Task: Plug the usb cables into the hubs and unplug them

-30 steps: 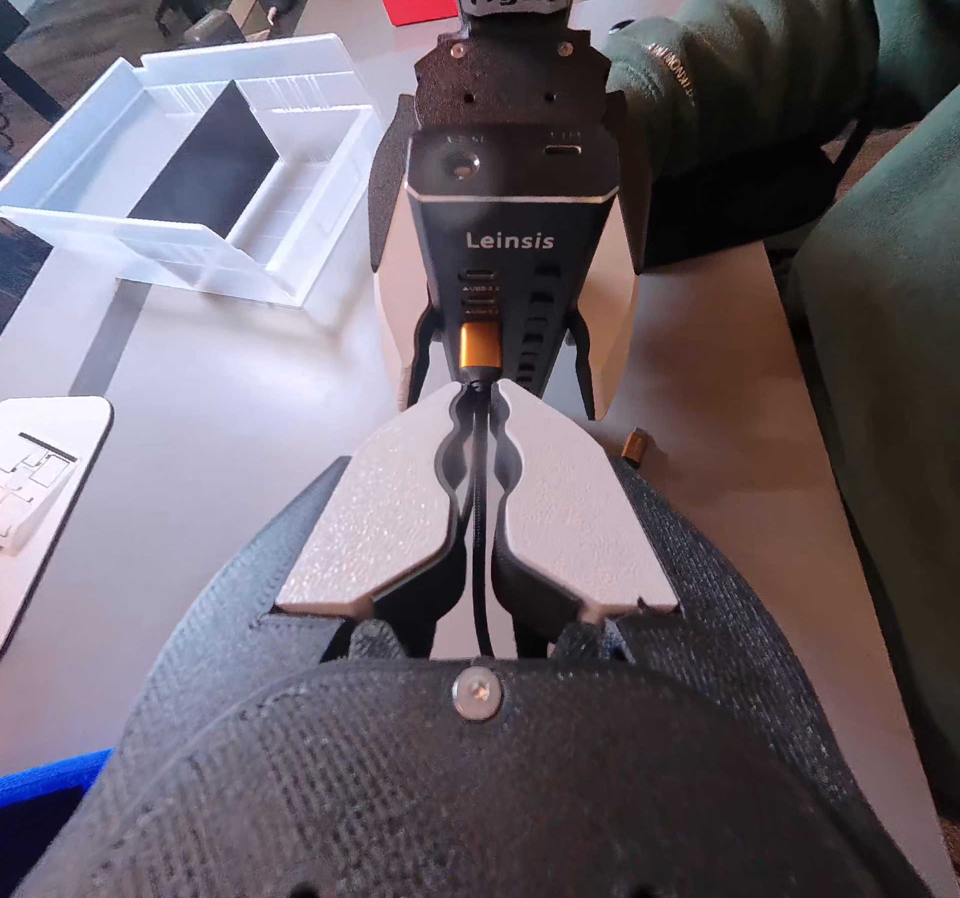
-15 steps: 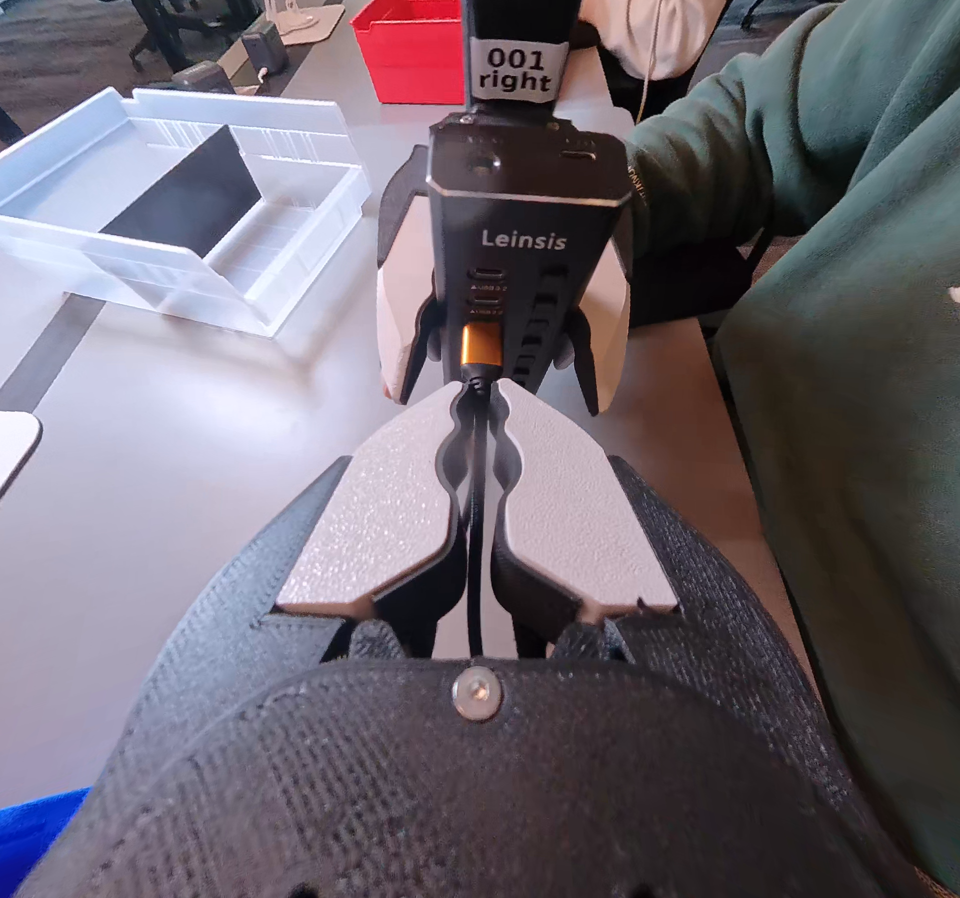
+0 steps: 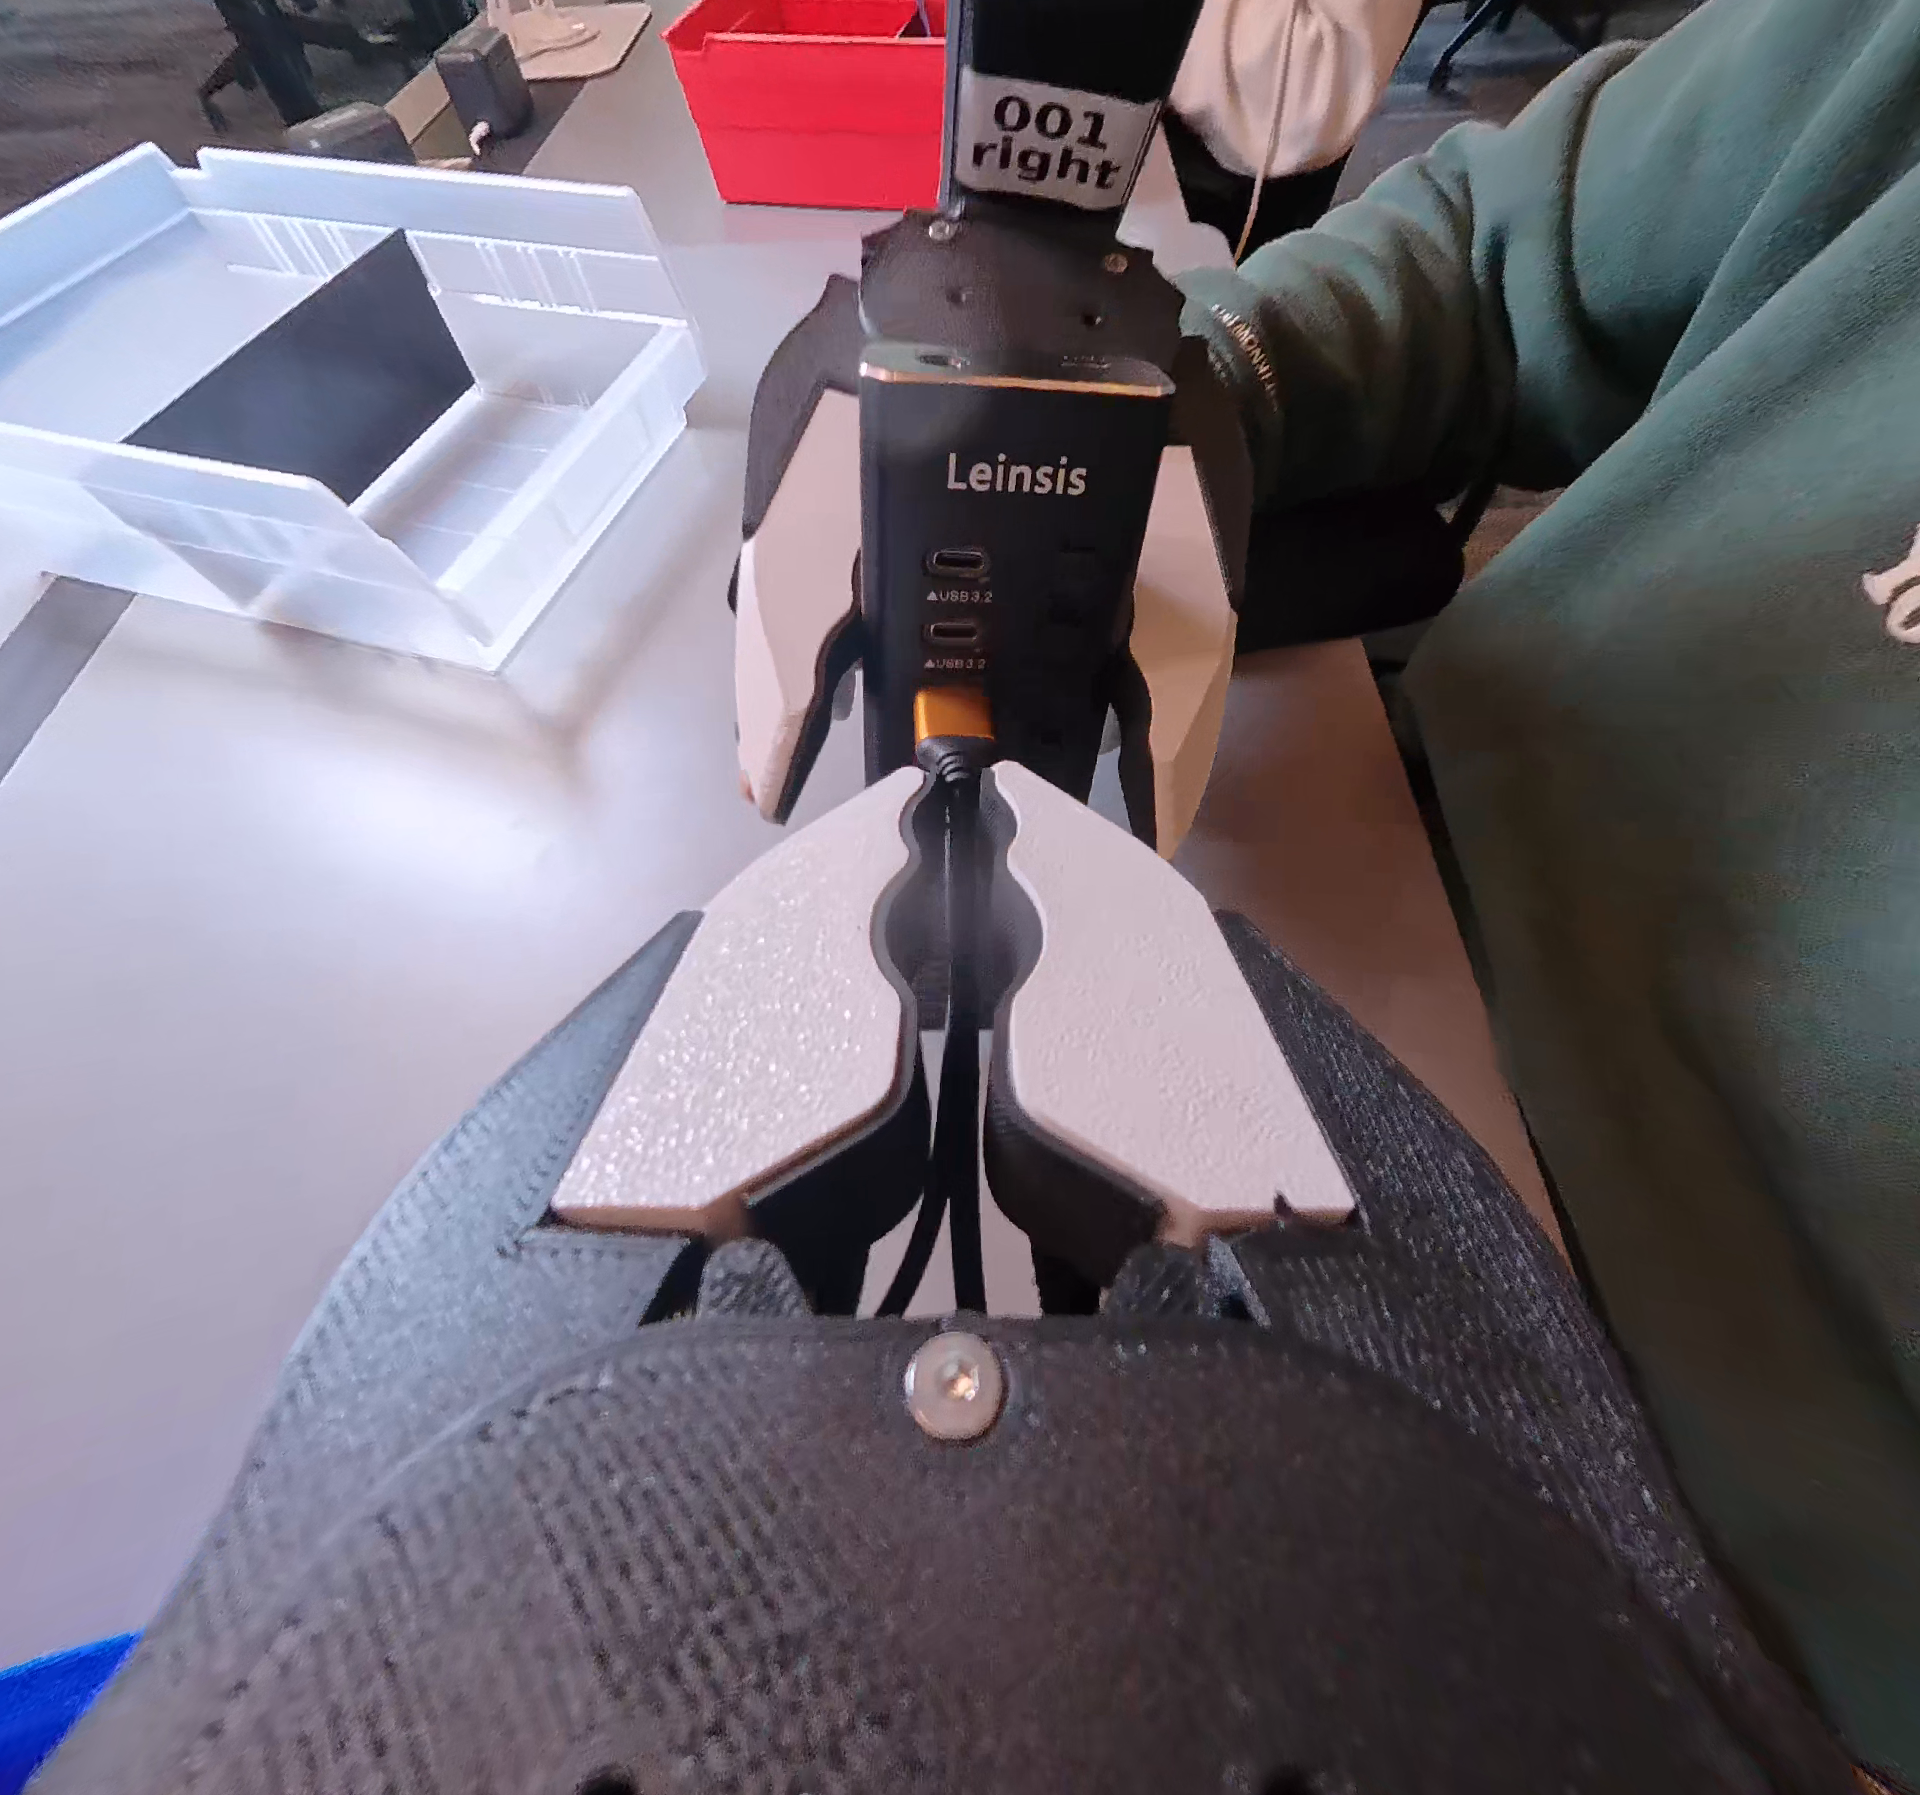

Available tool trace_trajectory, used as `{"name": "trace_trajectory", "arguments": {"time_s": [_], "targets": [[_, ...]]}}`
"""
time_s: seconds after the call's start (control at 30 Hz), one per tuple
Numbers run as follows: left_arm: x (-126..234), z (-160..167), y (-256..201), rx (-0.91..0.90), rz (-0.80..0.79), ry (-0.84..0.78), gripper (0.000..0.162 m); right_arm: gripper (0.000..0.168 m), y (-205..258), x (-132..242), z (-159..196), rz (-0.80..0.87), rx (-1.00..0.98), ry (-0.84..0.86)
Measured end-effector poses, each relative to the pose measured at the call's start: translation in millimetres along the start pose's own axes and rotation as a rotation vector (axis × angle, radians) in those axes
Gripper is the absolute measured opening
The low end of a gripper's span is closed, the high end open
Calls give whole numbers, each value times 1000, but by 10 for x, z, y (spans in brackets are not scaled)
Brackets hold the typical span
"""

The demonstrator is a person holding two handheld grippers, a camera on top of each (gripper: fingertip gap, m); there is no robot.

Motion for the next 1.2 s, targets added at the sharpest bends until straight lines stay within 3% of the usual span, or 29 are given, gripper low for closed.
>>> {"name": "trace_trajectory", "arguments": {"time_s": [0.27, 0.43, 0.6, 0.73, 0.97, 1.2], "targets": [[7, -31, -35, -11, 18, -43, 6, 71, 41, -2, -31, -27, 34, -17], [18, -72, -71, -107, 0, -83, 6, 71, 51, 20, -81, -10, 43, -77], [-23, -73, -96, -119, -11, -69, 25, 71, 69, -9, -64, -6, 69, -67], [-117, -65, -150, -162, -13, -42, 16, 71, 134, -81, -59, 8, 136, -38], [-76, -161, -205, -228, -52, -35, 16, 71, 149, -60, -152, 21, 115, -115], [-29, -168, -221, -185, -21, -71, 16, 71, 174, -68, -201, -19, 93, -141]]}}
Point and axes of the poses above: each gripper's, where its closed fingertips meet, x back along the fingers, z out of its underside, y = z × x across the jaws, the point moved 9 cm from there along x, back along the fingers, and after that the axes turned 8 degrees about -y, right-handed, at the moved point
